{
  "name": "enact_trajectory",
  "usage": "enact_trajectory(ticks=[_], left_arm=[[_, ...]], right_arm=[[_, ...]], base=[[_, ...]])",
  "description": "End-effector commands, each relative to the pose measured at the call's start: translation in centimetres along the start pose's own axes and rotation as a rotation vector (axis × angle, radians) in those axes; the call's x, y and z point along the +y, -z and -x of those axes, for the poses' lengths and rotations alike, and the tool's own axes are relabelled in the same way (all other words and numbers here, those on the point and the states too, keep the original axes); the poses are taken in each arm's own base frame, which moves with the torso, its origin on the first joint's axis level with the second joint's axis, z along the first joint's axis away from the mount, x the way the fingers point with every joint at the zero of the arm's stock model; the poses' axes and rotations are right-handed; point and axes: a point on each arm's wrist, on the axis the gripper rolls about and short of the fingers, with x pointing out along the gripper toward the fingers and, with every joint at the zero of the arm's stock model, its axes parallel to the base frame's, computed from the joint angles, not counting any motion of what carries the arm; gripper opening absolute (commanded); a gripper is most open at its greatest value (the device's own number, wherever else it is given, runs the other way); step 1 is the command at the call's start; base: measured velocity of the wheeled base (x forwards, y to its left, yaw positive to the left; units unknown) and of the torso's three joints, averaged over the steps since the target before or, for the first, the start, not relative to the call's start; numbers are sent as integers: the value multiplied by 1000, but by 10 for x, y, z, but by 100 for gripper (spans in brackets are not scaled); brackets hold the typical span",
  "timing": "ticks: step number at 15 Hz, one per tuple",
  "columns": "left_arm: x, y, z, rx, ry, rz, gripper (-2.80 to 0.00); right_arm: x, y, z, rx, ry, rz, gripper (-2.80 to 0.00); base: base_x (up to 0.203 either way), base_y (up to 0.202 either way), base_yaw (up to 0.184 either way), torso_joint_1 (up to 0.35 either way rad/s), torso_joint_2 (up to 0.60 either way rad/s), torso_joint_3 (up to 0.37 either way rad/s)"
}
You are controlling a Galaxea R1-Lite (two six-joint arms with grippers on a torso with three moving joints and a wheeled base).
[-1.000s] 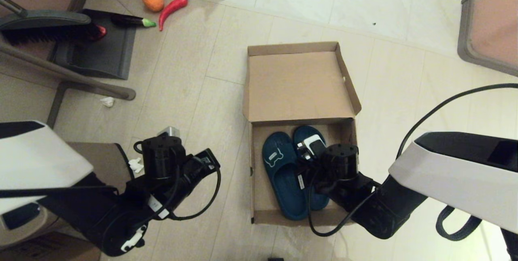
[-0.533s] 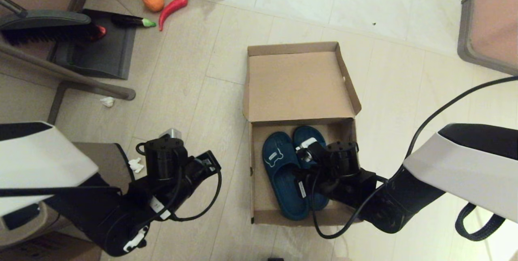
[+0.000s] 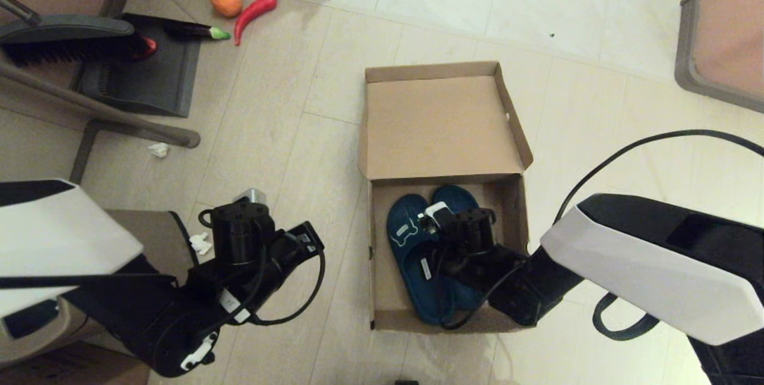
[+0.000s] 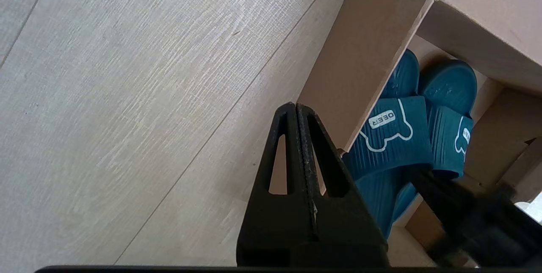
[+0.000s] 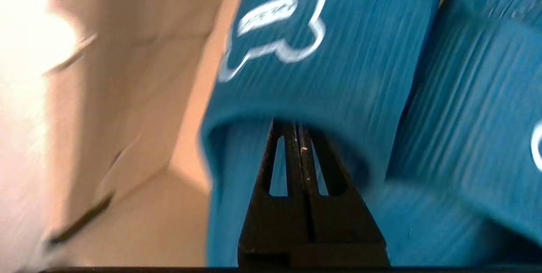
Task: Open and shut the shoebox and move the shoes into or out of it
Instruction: Close the shoe box
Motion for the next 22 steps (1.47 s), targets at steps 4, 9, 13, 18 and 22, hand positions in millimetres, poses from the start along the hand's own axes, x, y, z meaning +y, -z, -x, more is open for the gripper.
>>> enact_trajectory(ticks=[4, 9, 13, 18, 22], left_arm=[[0, 3, -3, 5, -1, 3, -280], [1, 5, -4, 9, -3, 2, -280], [1, 5, -4, 11, -3, 2, -280], [-2, 4, -11, 2, 8, 6, -280], [-20, -9, -34, -50, 97, 47, -280]], right_arm=[[0, -6, -7, -47, 17, -93, -280], [-1, -15, -4, -104, 52, -118, -280], [-2, -9, 8, -66, 49, -113, -280], [13, 4, 45, -18, -24, -92, -280], [-8, -35, 71, -83, 52, -191, -280]], base=[[0, 0, 0, 0, 0, 0], [0, 0, 0, 0, 0, 0], [0, 0, 0, 0, 0, 0], [0, 0, 0, 0, 0, 0], [0, 0, 0, 0, 0, 0]])
